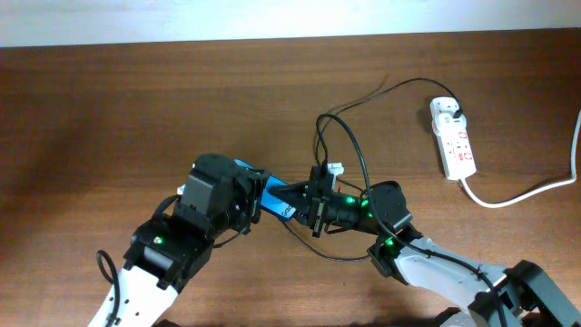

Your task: Plug charger to phone and switch on socket

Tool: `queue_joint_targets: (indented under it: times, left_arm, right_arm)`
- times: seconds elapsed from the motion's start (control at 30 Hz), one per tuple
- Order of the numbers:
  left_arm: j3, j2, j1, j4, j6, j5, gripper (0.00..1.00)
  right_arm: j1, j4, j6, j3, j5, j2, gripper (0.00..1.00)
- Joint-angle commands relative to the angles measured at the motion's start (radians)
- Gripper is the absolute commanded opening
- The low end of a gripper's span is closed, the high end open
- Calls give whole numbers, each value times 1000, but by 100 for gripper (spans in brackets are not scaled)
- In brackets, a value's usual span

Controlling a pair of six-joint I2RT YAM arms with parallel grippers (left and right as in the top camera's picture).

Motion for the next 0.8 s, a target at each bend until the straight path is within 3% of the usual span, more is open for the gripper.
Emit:
queue_joint_targets:
  times: [0.0, 0.2, 0.27, 0.6, 0.77]
  left_arm:
    - [-3, -2, -4, 5, -1, -16, 44]
    - [-3, -2, -4, -45, -1, -19, 42]
    - [-3, -2, -4, -45, -1, -13, 32]
    - [-3, -34, -4, -40, -2, 1, 19]
    - [-3, -39, -4, -38, -6, 1, 6]
  right_arm:
    - [6, -28, -6, 26, 1, -16, 4]
    - [3, -111, -6, 26, 3, -16, 4]
    - [3, -111, -6, 26, 1, -16, 4]
    - [3, -110, -6, 26, 1, -16, 4]
    - [4, -110, -6, 26, 1, -16, 4]
